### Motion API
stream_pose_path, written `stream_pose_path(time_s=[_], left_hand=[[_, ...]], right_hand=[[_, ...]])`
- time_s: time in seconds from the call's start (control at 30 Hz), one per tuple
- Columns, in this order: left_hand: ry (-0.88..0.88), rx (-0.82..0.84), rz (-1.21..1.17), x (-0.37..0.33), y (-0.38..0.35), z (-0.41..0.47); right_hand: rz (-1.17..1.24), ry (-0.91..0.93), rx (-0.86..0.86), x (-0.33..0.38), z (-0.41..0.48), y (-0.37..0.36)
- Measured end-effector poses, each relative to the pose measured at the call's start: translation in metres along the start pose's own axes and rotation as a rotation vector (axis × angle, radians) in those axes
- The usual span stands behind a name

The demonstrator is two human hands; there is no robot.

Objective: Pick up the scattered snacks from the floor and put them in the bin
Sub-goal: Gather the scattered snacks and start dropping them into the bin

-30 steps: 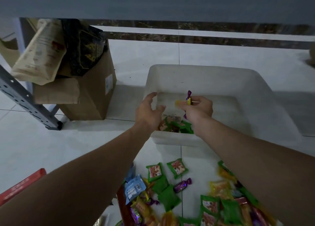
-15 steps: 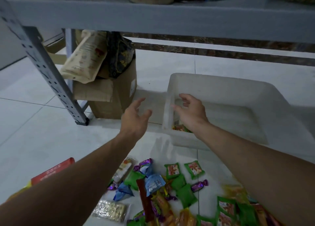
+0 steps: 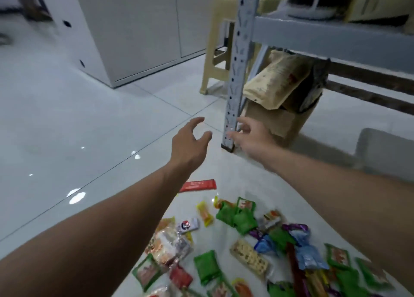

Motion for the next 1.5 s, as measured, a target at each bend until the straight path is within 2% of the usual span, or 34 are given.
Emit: stream_pose_path(time_s=[0.17, 0.33, 0.43, 0.63, 1.03, 1.3, 1.4, 1.5], left_hand=[[0.051, -0.070, -0.021, 0.045, 0.070, -0.001], [0.159, -0.124, -0.020, 0.109, 0.106, -0.022], [0.196, -0.088, 0.025, 0.143, 0.106, -0.042], [0.284, -0.022, 0.098, 0.188, 0.100, -0.064], [0.307, 0.318, 0.393, 0.241, 0.040, -0.078], [0.300, 0.331, 0.446, 0.256, 0.022, -0.068], [0.303, 0.328, 0.424, 0.256, 0.017, -0.064], [0.276, 0.308, 0.474, 0.257, 0.014, -0.064]], right_hand=[[-0.026, 0.020, 0.155, 0.032, 0.011, -0.090], [-0.084, -0.037, 0.273, -0.014, -0.015, -0.161], [-0.123, -0.069, 0.314, -0.045, -0.032, -0.183], [-0.185, -0.105, 0.320, -0.075, -0.043, -0.193], [-0.192, -0.114, 0.337, -0.094, -0.049, -0.185], [-0.269, -0.175, 0.316, -0.121, -0.050, -0.177], [-0.343, -0.213, 0.337, -0.137, -0.051, -0.178], [-0.461, -0.169, 0.345, -0.142, -0.052, -0.179]])
Point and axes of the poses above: each hand's wrist, its own z-axis towards the middle knuckle, its own y-axis out of the back of the hand, x = y × z, the point moved 7 cm from there along z, towards the middle knuckle, and after that the axes turned 4 degrees about y, right-handed, at the moved point
